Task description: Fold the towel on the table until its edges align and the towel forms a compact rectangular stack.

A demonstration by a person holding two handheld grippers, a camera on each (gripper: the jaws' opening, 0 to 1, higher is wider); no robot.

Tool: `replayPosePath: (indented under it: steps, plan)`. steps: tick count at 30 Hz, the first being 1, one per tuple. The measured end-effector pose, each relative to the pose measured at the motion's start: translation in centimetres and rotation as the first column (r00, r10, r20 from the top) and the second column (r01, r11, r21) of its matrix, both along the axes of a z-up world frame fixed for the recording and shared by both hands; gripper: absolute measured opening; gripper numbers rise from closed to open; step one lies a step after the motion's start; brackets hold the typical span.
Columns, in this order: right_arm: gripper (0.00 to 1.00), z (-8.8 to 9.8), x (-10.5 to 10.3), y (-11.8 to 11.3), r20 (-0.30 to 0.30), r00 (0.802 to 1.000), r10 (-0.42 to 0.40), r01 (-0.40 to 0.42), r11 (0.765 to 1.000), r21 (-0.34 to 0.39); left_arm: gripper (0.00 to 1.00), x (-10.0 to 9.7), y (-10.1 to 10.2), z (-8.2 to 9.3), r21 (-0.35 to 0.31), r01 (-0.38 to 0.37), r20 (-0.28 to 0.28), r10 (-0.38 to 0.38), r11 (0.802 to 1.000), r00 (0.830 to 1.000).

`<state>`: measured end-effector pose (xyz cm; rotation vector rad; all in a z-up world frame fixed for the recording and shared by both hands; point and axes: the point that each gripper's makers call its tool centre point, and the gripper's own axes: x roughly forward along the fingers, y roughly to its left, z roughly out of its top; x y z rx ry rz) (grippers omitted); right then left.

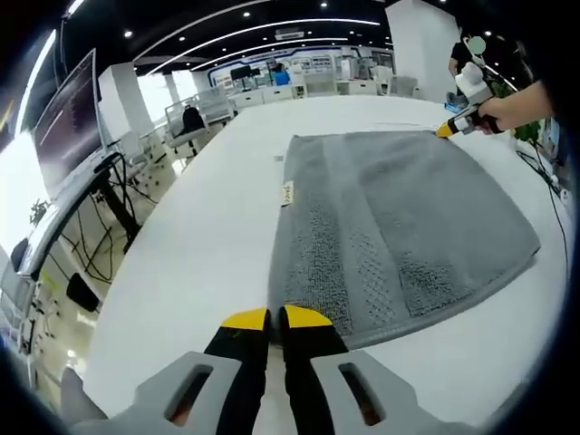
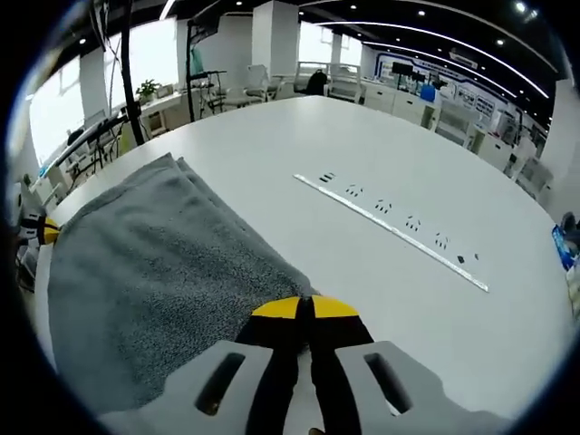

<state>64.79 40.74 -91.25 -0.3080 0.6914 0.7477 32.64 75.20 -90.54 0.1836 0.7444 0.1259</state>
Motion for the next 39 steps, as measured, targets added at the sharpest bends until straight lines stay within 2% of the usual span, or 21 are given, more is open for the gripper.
replayPosePath:
  steps: [4, 6, 8, 9, 11, 14, 17, 25, 29, 33, 35, 39]
  plan:
    - [0.02, 0.3, -0.1, 0.3, -0.007, 1.0, 0.001, -0.001, 0.999, 0.037, 0.06, 0.2, -0.2, 0.0, -0.008, 0.018, -0.005, -0.018, 1.0, 1.0]
    - [0.03, 0.8, -0.2, 0.3, 0.0, 1.0, 0.004, -0.004, 0.999, 0.044, 0.08, 0.4, -0.8, 0.7, 0.01, 0.027, 0.027, -0.028, 1.0, 0.999]
    - [0.04, 1.3, 0.1, 0.3, 0.006, 1.0, 0.002, -0.002, 0.998, 0.066, 0.14, 0.8, -1.5, 1.9, 0.004, 0.026, 0.083, -0.026, 1.0, 0.996]
    - [0.05, 1.5, 0.0, 0.2, 0.004, 1.0, -0.001, 0.0, 0.997, 0.072, 0.17, 0.8, -1.7, 2.1, 0.005, 0.026, 0.089, -0.026, 1.0, 0.996]
    - [0.06, 1.7, 0.2, -0.2, 0.004, 1.0, -0.016, 0.015, 0.997, 0.08, 0.2, 1.0, -2.6, 3.1, 0.011, 0.035, 0.108, -0.036, 0.999, 0.993]
    - [0.1, 1.8, 0.3, -0.5, -0.011, 0.999, -0.037, 0.038, 0.994, 0.104, 0.27, 1.7, -4.6, 4.0, -0.033, 0.077, 0.145, -0.072, 0.996, 0.987]
    - [0.15, 1.8, 0.3, -0.7, -0.02, 0.999, -0.041, 0.043, 0.993, 0.113, 0.35, 2.1, -6.5, 4.4, -0.066, 0.125, 0.158, -0.114, 0.99, 0.981]
    - [0.29, 2.4, -0.6, -0.8, -0.043, 0.998, -0.047, 0.053, 0.99, 0.132, 0.58, 2.6, -11.3, 4.8, -0.124, 0.249, 0.172, -0.226, 0.961, 0.959]
    - [0.34, 2.6, -0.9, -0.9, -0.048, 0.998, -0.046, 0.052, 0.989, 0.136, 0.76, 2.5, -12.7, 4.3, -0.145, 0.259, 0.146, -0.238, 0.955, 0.96]
    - [0.4, 2.3, -1.1, -1.0, -0.076, 0.996, -0.047, 0.057, 0.988, 0.143, 0.83, 2.6, -14.6, 4.4, -0.181, 0.29, 0.158, -0.263, 0.94, 0.952]
    - [0.43, 2.1, -1.2, -1.1, -0.082, 0.995, -0.05, 0.061, 0.988, 0.145, 0.86, 2.7, -16.3, 4.6, -0.176, 0.343, 0.162, -0.317, 0.923, 0.935]
    - [0.43, 1.8, -1.4, -1.0, -0.091, 0.995, -0.044, 0.057, 0.987, 0.148, 0.86, 2.7, -18.8, 4.3, -0.176, 0.415, 0.148, -0.393, 0.893, 0.908]
